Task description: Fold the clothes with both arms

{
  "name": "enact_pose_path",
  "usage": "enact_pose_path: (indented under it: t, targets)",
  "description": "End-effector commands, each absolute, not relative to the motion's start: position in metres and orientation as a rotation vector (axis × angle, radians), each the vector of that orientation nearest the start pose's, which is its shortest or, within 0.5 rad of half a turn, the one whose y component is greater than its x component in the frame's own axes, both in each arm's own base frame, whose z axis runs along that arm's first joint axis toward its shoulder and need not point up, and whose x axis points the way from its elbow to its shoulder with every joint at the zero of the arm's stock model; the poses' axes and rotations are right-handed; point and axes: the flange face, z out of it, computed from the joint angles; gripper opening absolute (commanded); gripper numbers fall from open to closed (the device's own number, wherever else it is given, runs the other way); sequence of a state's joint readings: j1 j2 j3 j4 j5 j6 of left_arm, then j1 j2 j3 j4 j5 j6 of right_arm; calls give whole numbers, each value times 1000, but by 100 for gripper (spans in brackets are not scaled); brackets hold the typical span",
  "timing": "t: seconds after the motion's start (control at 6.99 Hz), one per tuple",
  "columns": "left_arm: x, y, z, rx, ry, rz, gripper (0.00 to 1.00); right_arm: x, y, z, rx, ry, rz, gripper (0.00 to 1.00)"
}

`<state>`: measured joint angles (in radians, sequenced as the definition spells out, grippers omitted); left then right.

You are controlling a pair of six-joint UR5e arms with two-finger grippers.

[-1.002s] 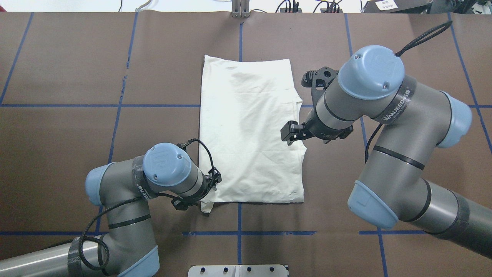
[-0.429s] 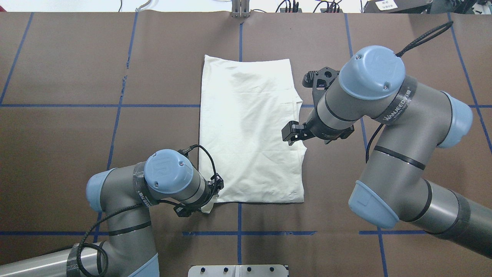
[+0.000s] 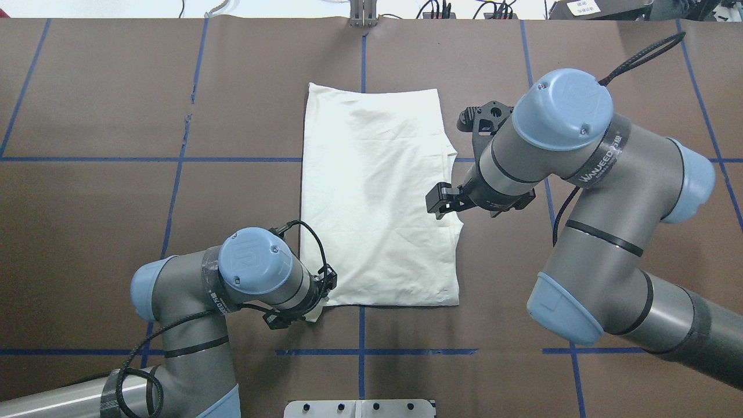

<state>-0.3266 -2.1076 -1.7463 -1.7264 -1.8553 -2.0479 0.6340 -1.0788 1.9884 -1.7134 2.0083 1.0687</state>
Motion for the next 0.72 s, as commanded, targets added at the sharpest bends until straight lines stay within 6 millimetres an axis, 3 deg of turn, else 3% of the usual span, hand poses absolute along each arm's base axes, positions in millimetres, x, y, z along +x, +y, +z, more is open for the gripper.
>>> enact_pose_path:
  t: [0.0,0.14,0.29,0.43,0.57]
  targets:
    - [583,-310,258,-334,838,-629,61,-410,-415,225,55,-856,-43,100]
    - [583,-310,258,-334,836,-629,61,-410,-415,225,55,-856,-43,100]
    - [583,-310,256,-334,840,-629,53,-409,-415,228,52,-852,-42,100]
    - [583,-309,255,-334,841,-627,34,-409,-415,229,50,-850,-41,100]
    - [583,-309,255,-334,841,-627,9,-409,-415,229,50,-850,-41,100]
